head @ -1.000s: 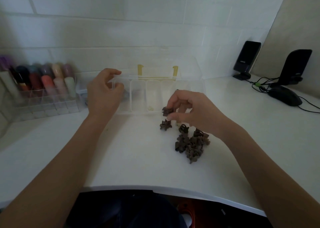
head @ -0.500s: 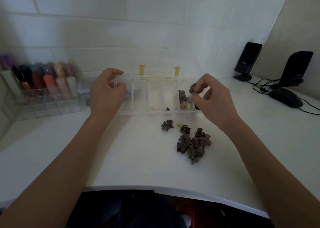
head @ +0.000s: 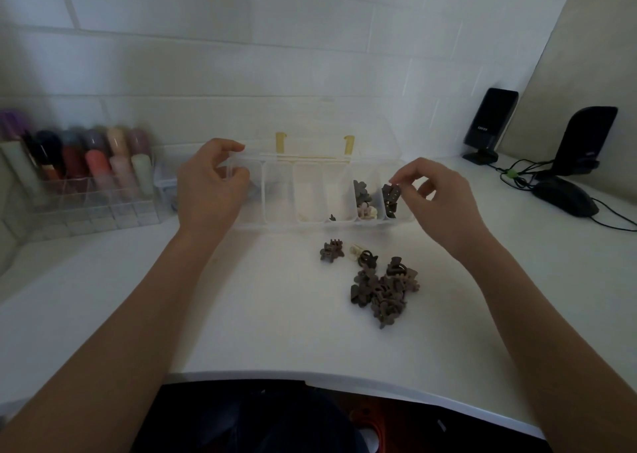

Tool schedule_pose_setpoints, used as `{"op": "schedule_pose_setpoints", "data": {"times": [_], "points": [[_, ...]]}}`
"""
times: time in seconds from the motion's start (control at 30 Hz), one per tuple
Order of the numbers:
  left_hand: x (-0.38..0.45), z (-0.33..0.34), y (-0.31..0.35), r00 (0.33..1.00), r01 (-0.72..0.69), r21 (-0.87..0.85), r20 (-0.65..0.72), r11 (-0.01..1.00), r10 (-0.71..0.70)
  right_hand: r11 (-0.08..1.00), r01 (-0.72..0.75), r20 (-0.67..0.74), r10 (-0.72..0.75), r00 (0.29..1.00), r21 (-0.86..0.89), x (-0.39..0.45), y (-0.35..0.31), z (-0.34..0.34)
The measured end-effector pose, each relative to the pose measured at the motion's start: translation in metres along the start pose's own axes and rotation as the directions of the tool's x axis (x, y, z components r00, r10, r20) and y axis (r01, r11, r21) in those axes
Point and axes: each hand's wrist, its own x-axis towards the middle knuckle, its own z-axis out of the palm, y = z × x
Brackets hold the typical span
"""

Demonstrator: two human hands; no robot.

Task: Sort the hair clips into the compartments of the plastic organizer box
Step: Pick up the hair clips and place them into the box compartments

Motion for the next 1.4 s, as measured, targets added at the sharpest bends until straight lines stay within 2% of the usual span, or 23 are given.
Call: {"op": "schedule_pose_setpoints", "data": {"times": [0.1,0.2,0.3,0.4,0.53,0.67,0.77,0.87,0.97,1.2,1.3,1.4], "points": [[-0.001,0.000,0.002,1.000,-0.003,0.007,-0.002,1.000,0.003,0.994,-0.015,-0.051,0.009,0.999,-0.108,0.001,0.003,-0.002],[-0.001,-0.001,0.003,1.000,0.007,0.016,-0.006,1.000,-0.006,0.966,-0.043,0.033,0.053,0.998,-0.255,0.001,0.006,0.000],[-0.001,-0.001,0.005,1.000,0.027,0.005,-0.015,1.000,-0.027,0.967,-0.084,0.025,0.092,0.995,-0.239,0.001,0.003,-0.002],[-0.002,-0.001,0.005,1.000,0.024,0.001,-0.014,1.000,-0.024,0.956,-0.064,0.030,0.076,0.997,-0.286,-0.001,-0.003,-0.002],[-0.001,-0.001,0.003,0.999,0.042,-0.002,-0.012,0.999,-0.042,0.939,0.076,0.061,-0.058,0.996,-0.336,-0.007,-0.009,0.000],[-0.002,-0.001,0.005,1.000,0.029,0.004,-0.013,1.000,-0.028,0.960,0.241,0.132,-0.222,0.966,-0.144,-0.013,-0.030,-0.001],[-0.003,0.000,0.006,0.999,0.029,0.000,-0.026,1.000,-0.029,0.946,0.305,0.312,-0.257,0.915,-0.114,-0.022,-0.045,0.005],[-0.003,0.001,0.007,0.999,0.035,-0.005,-0.040,0.999,-0.035,0.880,0.401,0.529,-0.220,0.820,-0.256,-0.027,-0.049,0.016],[-0.004,0.002,0.007,0.999,0.031,-0.009,-0.036,0.999,-0.031,0.845,0.425,0.589,-0.171,0.790,-0.324,-0.028,-0.044,0.024],[-0.005,0.002,0.007,0.999,-0.006,-0.015,-0.037,1.000,0.006,0.893,0.374,0.580,-0.172,0.797,-0.249,-0.028,-0.039,0.029],[-0.007,0.002,0.008,0.998,-0.054,0.008,-0.024,0.999,0.054,0.968,0.243,0.441,-0.194,0.876,-0.057,-0.026,-0.039,0.029],[-0.008,0.001,0.008,0.994,-0.109,0.033,-0.016,0.993,0.110,0.990,0.111,0.216,-0.127,0.968,0.083,-0.021,-0.039,0.025]]}}
